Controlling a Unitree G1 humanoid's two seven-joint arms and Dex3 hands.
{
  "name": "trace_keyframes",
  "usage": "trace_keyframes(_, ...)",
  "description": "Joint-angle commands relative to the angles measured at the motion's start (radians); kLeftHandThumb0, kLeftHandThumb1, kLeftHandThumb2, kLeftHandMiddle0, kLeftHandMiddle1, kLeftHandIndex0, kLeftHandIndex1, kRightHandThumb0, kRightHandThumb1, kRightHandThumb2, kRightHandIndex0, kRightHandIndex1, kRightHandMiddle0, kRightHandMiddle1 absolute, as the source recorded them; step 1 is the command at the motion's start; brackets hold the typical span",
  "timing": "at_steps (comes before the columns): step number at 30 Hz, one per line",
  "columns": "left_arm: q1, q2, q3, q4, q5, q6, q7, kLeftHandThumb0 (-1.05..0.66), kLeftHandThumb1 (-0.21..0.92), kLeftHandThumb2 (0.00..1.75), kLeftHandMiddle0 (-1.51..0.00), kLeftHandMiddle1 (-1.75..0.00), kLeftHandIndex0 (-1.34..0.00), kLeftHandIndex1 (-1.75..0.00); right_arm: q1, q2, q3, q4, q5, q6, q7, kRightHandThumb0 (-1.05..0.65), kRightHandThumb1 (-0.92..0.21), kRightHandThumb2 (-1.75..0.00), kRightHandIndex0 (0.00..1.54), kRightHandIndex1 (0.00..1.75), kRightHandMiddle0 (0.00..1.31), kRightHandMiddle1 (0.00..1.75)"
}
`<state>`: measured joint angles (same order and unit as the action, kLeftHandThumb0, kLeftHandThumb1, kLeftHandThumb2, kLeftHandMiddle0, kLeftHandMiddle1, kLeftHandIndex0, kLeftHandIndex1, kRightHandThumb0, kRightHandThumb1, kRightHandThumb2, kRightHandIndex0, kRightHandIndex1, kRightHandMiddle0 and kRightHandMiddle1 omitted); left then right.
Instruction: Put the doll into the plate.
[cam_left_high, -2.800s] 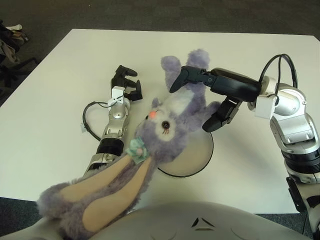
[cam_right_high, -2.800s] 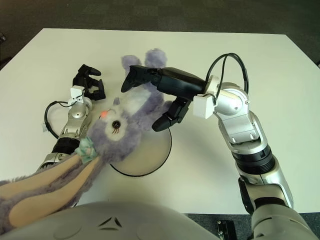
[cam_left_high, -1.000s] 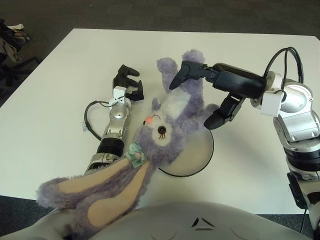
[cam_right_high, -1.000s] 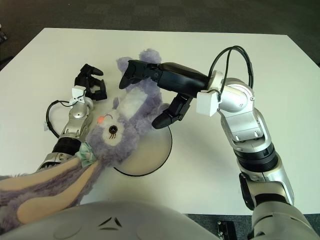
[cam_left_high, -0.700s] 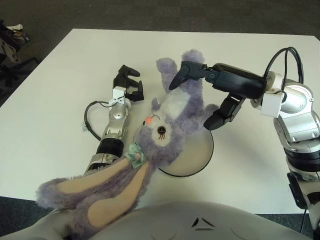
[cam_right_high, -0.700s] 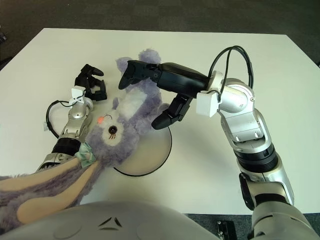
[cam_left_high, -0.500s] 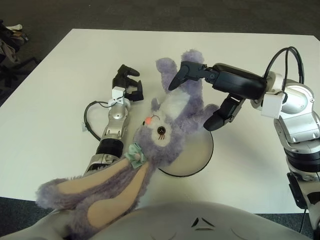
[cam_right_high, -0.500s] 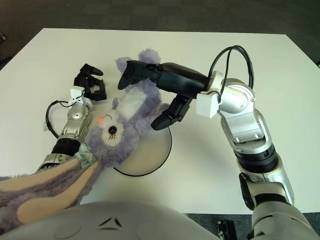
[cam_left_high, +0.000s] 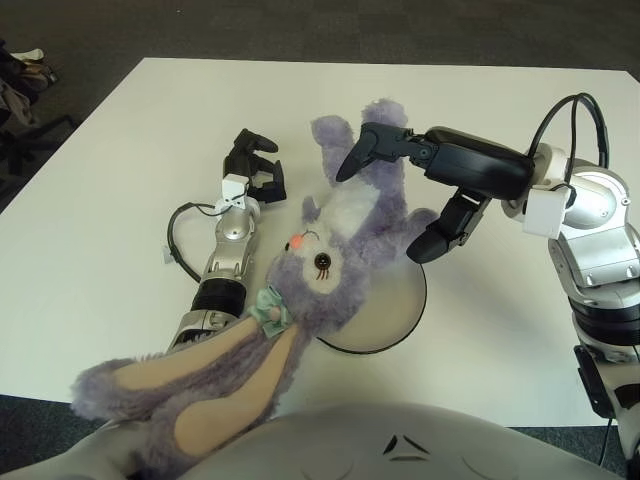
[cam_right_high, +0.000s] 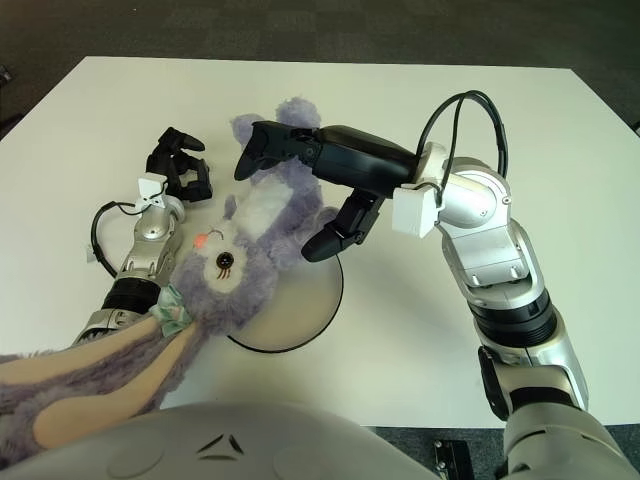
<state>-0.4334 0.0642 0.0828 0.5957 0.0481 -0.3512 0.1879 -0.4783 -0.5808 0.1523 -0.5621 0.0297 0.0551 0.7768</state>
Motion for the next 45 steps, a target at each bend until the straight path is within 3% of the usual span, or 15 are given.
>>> trace_keyframes(1, 0.052, -0.004, -0.001, 0.021, 0.005, 0.0, -0.003, -0.01, 0.26, 1.38, -0.54, -1.75, -0.52, -1.74, 0.005, -0.012, -0.007, -0.014, 0.014, 0.003, 0.006, -0.38, -0.31, -1.07, 0.19, 0.78, 0.0, 1.1)
trace_keyframes(7, 0.058, -0.006, 0.003, 0.01, -0.001, -0.008, -0.004, -0.01, 0.26, 1.38, -0.54, -1.75, -0.52, -1.74, 0.002, -0.01, -0.003, -0.017, 0.011, 0.007, 0.004, -0.38, -0.31, -1.07, 0.19, 0.78, 0.0, 1.1)
trace_keyframes(9, 0.058, -0.005, 0.004, 0.008, -0.001, -0.008, -0.004, -0.01, 0.26, 1.38, -0.54, -1.75, -0.52, -1.74, 0.048, 0.14, -0.177, 0.215, -0.15, -0.054, -0.42, -0.38, -0.31, -1.07, 0.19, 0.78, 0.0, 1.1)
trace_keyframes(11, 0.058, -0.004, 0.006, 0.008, -0.001, -0.009, -0.003, -0.01, 0.27, 1.38, -0.54, -1.75, -0.52, -1.74, 0.067, 0.2, -0.211, 0.302, -0.252, -0.078, -0.601, -0.16, -0.42, -1.02, 0.45, 1.22, 0.21, 1.39)
trace_keyframes(12, 0.058, -0.004, 0.006, 0.005, 0.0, -0.007, -0.001, -0.01, 0.27, 1.38, -0.54, -1.75, -0.52, -1.74, 0.068, 0.21, -0.168, 0.284, -0.276, -0.065, -0.598, -0.1, -0.45, -1.01, 0.51, 1.33, 0.27, 1.46)
trace_keyframes(14, 0.057, -0.003, 0.007, 0.004, 0.0, -0.004, 0.0, -0.01, 0.27, 1.38, -0.54, -1.75, -0.52, -1.74, 0.068, 0.225, -0.121, 0.269, -0.303, -0.053, -0.603, -0.06, -0.55, -0.87, 0.53, 1.38, 0.3, 1.52)
trace_keyframes(19, 0.057, -0.003, 0.009, 0.001, -0.005, -0.004, -0.006, -0.01, 0.27, 1.38, -0.53, -1.75, -0.52, -1.74, 0.056, 0.198, -0.095, 0.321, -0.286, -0.094, -0.566, -0.01, -0.81, -0.49, 0.47, 1.38, 0.3, 1.56)
trace_keyframes(22, 0.057, -0.005, 0.011, -0.002, -0.011, -0.002, -0.011, -0.01, 0.27, 1.38, -0.53, -1.75, -0.52, -1.74, 0.052, 0.206, -0.088, 0.352, -0.292, -0.128, -0.586, -0.24, -0.89, -0.41, 0.36, 1.17, 0.33, 1.58)
trace_keyframes(27, 0.06, -0.009, 0.013, -0.01, -0.019, 0.001, -0.011, -0.01, 0.27, 1.38, -0.53, -1.75, -0.52, -1.75, 0.04, 0.236, -0.095, 0.403, -0.302, -0.159, -0.644, -0.33, -0.92, -0.4, 0.26, 1.01, 0.31, 1.61)
trace_keyframes(35, 0.061, -0.008, 0.014, -0.019, -0.012, 0.012, -0.003, -0.01, 0.27, 1.38, -0.53, -1.75, -0.52, -1.75, 0.03, 0.234, -0.122, 0.413, -0.338, -0.14, -0.699, -0.35, -0.92, -0.4, 0.23, 0.96, 0.31, 1.61)
trace_keyframes(36, 0.061, -0.008, 0.014, -0.021, -0.01, 0.013, -0.003, -0.01, 0.27, 1.38, -0.53, -1.75, -0.52, -1.75, 0.03, 0.227, -0.131, 0.406, -0.344, -0.128, -0.7, -0.35, -0.84, -0.49, 0.23, 0.95, 0.27, 1.55)
trace_keyframes(38, 0.062, -0.007, 0.013, -0.023, -0.009, 0.013, -0.003, -0.01, 0.27, 1.38, -0.53, -1.75, -0.52, -1.75, 0.037, 0.216, -0.142, 0.383, -0.372, -0.095, -0.704, -0.33, -0.56, -0.86, 0.21, 0.94, 0.17, 1.36)
trace_keyframes(39, 0.062, -0.006, 0.013, -0.024, -0.009, 0.013, -0.005, -0.01, 0.27, 1.38, -0.53, -1.75, -0.52, -1.75, 0.041, 0.214, -0.143, 0.373, -0.391, -0.078, -0.707, -0.33, -0.48, -0.96, 0.22, 0.94, 0.15, 1.32)
trace_keyframes(45, 0.061, -0.003, 0.012, -0.022, -0.007, 0.009, -0.008, -0.01, 0.27, 1.37, -0.53, -1.75, -0.52, -1.75, 0.059, 0.211, -0.158, 0.333, -0.452, -0.017, -0.725, -0.34, -0.39, -1.12, 0.28, 0.94, 0.09, 1.25)
